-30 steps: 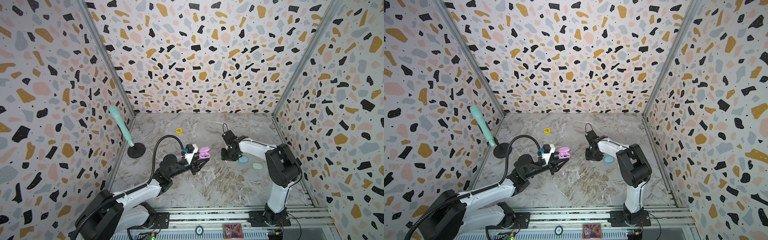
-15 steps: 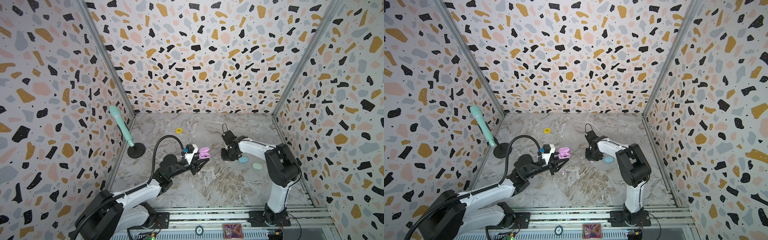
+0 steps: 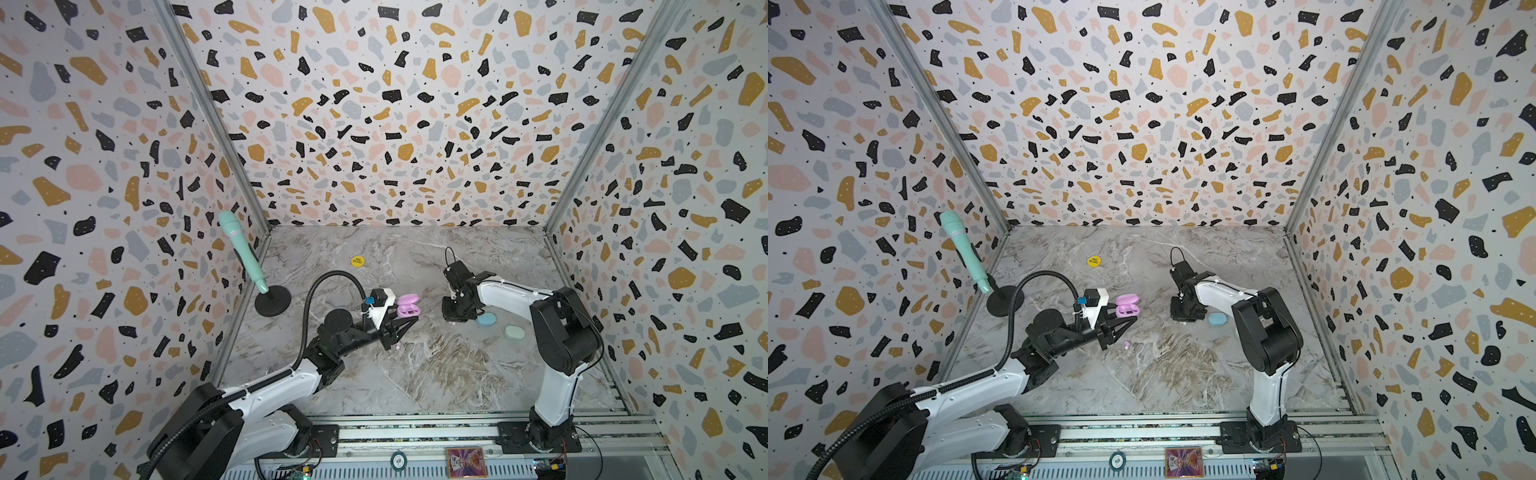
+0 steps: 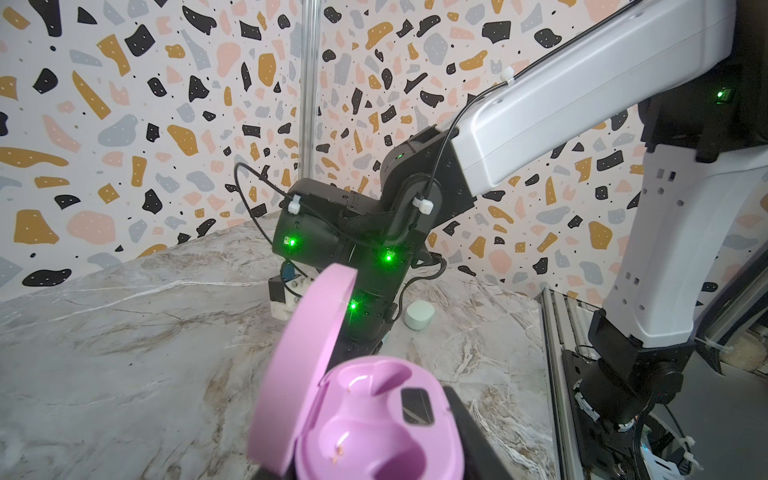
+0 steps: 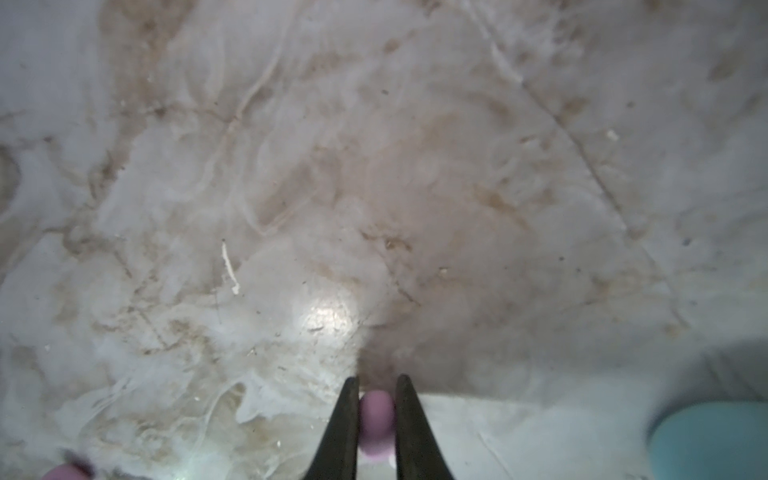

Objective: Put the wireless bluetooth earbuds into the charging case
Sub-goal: 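Close the right gripper on the pink earbud and lift it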

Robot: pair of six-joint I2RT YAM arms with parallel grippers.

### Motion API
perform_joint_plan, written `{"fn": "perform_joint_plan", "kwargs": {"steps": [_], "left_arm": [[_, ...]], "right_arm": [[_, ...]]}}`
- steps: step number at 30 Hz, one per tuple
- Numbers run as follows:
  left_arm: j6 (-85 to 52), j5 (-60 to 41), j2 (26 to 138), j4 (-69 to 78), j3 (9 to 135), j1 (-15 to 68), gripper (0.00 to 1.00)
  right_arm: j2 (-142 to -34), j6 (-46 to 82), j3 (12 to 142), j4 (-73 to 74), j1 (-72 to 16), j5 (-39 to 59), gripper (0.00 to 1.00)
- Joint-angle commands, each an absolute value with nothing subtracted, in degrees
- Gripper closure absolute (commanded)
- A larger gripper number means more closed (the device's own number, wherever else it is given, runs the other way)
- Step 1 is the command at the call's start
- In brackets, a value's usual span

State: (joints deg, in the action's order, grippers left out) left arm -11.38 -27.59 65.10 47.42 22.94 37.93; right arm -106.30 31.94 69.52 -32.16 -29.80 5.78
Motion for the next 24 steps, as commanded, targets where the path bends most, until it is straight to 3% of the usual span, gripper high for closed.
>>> {"fn": "perform_joint_plan", "kwargs": {"steps": [1,24], "left_arm": [[-11.14,-28.81,64.92,48.98,24.02,37.53,0.95],[-12.49,-36.68,76.75,58.98,30.0,37.53,0.95]], "right_arm": [[-99.88,31.25,69.22,-33.84,-29.84,8.07,0.87],[-70.26,27.11,65.31,-31.92,-25.78,30.01,0.87]]}}
